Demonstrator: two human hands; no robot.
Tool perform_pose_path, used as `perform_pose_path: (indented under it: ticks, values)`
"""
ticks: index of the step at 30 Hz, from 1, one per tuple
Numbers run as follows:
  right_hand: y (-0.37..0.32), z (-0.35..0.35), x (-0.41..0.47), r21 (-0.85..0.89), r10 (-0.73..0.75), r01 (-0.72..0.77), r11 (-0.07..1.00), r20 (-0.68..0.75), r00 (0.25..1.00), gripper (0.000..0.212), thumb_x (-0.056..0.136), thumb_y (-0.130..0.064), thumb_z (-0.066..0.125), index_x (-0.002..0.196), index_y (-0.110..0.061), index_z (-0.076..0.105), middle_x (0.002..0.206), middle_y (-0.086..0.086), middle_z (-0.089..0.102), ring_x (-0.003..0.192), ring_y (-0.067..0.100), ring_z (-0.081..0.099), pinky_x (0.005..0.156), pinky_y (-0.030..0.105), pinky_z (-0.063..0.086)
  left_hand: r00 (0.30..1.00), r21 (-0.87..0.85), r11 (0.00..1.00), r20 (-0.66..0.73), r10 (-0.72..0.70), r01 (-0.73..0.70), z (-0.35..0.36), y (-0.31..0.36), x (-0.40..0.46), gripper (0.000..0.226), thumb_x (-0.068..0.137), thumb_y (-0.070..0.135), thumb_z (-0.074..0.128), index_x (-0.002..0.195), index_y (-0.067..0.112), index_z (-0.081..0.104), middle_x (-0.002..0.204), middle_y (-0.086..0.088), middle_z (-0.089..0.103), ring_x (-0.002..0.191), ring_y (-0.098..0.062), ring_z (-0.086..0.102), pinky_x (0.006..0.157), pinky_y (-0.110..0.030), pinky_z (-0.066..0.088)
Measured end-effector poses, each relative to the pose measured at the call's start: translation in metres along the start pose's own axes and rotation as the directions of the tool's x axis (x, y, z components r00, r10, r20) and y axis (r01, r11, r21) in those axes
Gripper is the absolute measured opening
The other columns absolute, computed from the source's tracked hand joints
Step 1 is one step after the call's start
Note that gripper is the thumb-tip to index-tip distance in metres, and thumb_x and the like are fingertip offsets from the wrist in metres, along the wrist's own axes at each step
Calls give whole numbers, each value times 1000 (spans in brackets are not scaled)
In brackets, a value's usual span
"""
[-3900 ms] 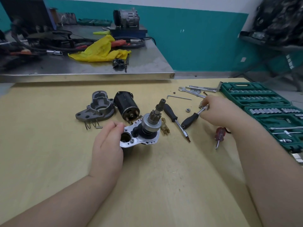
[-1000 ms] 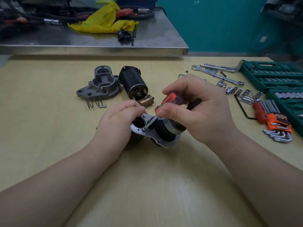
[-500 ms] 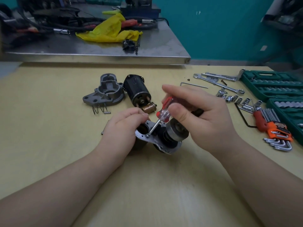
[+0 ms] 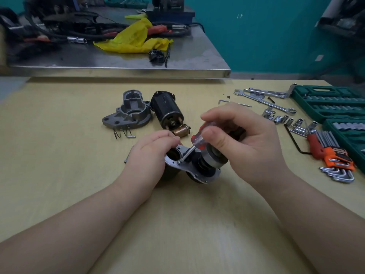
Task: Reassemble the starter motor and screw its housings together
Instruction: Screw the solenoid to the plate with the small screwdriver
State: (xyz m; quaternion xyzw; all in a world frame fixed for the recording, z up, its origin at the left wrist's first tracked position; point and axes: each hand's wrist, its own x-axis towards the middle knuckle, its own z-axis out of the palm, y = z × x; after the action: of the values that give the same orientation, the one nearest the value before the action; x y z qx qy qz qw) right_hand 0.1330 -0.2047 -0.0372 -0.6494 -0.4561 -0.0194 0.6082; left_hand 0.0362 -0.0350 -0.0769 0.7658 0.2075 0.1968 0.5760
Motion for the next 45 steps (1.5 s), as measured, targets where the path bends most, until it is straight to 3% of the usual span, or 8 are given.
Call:
perform_pose_path:
  ticks: [7, 11, 14, 18, 23, 35, 40, 45]
  values:
    - [2, -4, -2, -40, -8, 9, 999, 15, 1000, 26, 97, -8, 63, 119, -18, 75, 107, 5, 77, 102, 23, 72, 85, 48, 61, 1000, 7, 1000, 8, -28, 28, 0, 0, 2, 27, 104, 21, 61, 111, -3, 73, 96, -8, 70, 84, -15, 62, 65, -12, 47]
    - [0, -1, -1, -12, 1, -1, 1000, 19, 1000, 20, 94, -10, 74, 113, -18, 73, 93, -13, 72, 89, 4, 72, 77, 20, 56, 999, 1, 999, 7, -34, 34, 0, 1, 1, 24, 105, 21, 61, 106, 1, 73, 96, -7, 68, 82, -14, 60, 65, -11, 46]
    - [-2, 2, 1, 12, -30, 30, 999, -8, 1000, 20, 94, -16, 74, 114, -15, 73, 92, 0, 69, 84, -3, 70, 77, 13, 51, 1000, 6, 1000, -1, -24, 24, 1, 4, 1, 12, 105, 19, 61, 101, 12, 70, 94, -5, 66, 73, -9, 56, 62, -8, 44]
    - [0, 0, 0, 8, -5, 5, 1000, -7, 1000, 24, 99, -10, 67, 119, -21, 74, 113, 2, 74, 105, 8, 71, 86, 28, 60, 999, -25, 999, -9, -32, 31, 1, 4, 1, 10, 104, 19, 62, 99, 13, 69, 91, -3, 67, 68, 1, 57, 61, -6, 44]
    - [0, 2, -1, -18, 25, -26, 1000, -39, 999, 22, 93, -15, 76, 112, -26, 75, 93, 0, 74, 90, 10, 72, 79, 30, 59, 1000, 16, 1000, -17, 4, -4, 2, 5, -1, 10, 104, 18, 61, 101, 13, 69, 87, 6, 66, 63, 15, 59, 62, 0, 43]
    - [2, 4, -2, -45, 20, -22, 999, -57, 998, 14, 96, -20, 74, 107, -28, 74, 88, -4, 72, 85, 15, 68, 74, 30, 57, 998, -66, 996, 12, -64, 65, 1, -1, 3, 36, 96, 32, 64, 110, 1, 74, 97, -6, 70, 86, -14, 62, 65, -10, 48]
    - [2, 3, -2, -32, -3, 1, 999, -66, 998, 15, 99, -26, 67, 111, -28, 76, 104, 5, 74, 96, 18, 68, 79, 35, 57, 1000, 28, 999, -4, -26, 26, 1, 2, 5, 26, 83, 38, 57, 74, 15, 64, 83, -8, 65, 69, 1, 54, 61, -13, 39]
    - [4, 2, -4, -81, -19, 15, 997, -52, 998, 20, 95, -9, 71, 111, -21, 76, 96, 6, 74, 92, 18, 69, 80, 40, 58, 1000, 63, 998, 3, 1, -1, 0, 0, 6, 26, 82, 38, 56, 73, 15, 63, 85, -5, 64, 71, 3, 53, 64, -14, 38]
